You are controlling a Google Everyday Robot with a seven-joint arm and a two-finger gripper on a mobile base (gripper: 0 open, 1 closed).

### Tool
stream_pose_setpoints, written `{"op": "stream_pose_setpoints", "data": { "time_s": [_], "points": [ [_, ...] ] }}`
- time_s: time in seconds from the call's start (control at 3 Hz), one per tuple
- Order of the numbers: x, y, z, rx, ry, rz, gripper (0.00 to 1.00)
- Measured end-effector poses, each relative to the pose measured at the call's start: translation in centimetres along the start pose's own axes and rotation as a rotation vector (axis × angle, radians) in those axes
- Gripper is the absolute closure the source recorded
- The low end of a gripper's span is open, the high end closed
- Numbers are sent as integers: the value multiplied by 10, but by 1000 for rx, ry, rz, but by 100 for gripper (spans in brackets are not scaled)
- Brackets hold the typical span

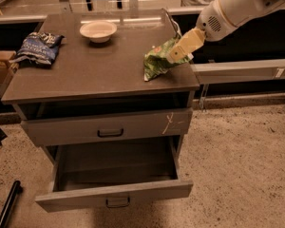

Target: Place green jalapeno chip bag into middle drawer

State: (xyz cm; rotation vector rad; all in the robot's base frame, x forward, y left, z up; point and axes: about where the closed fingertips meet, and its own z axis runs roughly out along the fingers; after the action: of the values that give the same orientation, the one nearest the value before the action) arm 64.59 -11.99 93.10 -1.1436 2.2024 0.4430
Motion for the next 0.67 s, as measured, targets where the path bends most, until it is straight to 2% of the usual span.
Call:
{"op": "stream_pose_setpoints", "data": {
  "time_s": [0.33,0.67],
  "points": [
    [4,2,15,-3,-2,14,42],
    [9,1,26,-67,-58,23,64]
  ]
}}
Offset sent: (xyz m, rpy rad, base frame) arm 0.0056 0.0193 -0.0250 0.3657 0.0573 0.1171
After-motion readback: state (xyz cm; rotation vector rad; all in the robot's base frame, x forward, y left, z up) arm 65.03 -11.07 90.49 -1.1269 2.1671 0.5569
